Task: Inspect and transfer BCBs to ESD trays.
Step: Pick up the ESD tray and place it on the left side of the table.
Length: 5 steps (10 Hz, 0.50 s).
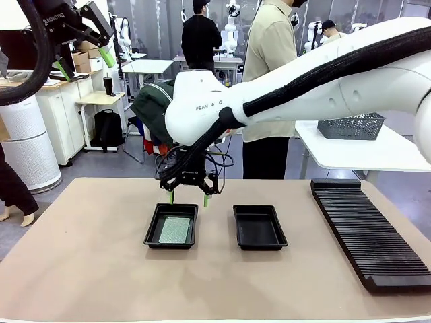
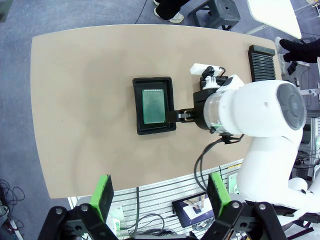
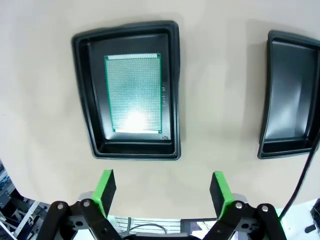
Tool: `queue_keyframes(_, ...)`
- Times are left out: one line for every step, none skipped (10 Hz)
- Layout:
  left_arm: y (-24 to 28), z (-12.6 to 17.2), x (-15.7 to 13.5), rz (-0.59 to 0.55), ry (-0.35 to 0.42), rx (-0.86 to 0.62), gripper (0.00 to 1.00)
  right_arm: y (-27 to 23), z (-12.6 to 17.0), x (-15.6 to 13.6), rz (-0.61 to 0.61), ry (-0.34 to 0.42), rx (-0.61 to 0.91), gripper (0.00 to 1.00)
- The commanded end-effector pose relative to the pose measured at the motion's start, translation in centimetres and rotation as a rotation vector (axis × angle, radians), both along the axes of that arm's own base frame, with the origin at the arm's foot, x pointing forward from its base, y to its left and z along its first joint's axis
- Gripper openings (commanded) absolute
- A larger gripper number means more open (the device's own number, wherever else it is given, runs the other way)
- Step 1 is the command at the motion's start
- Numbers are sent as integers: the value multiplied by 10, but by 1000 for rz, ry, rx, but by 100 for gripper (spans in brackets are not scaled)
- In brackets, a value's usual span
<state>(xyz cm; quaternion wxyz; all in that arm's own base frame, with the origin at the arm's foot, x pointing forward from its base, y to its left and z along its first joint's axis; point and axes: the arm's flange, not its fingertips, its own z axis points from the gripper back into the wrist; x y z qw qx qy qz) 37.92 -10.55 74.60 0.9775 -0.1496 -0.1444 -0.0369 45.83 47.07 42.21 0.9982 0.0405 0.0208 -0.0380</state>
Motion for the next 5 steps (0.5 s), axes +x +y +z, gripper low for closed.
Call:
queue_keyframes(-7,-16,12,10,61,-16,100,-36,13,-18,41,-33,131,100)
queue_keyframes(-11,-23,18,14,86,-20,100,-49,19,-24,40,-56,166,100)
queue_keyframes(-14,-33,24,16,116,-24,100,-63,24,-29,43,-69,193,100)
queue_keyframes(-19,-44,29,13,136,-25,100,-78,28,-33,42,-82,220,100)
queue_keyframes(-25,-55,32,4,152,-23,100,-94,32,-37,41,-97,256,100)
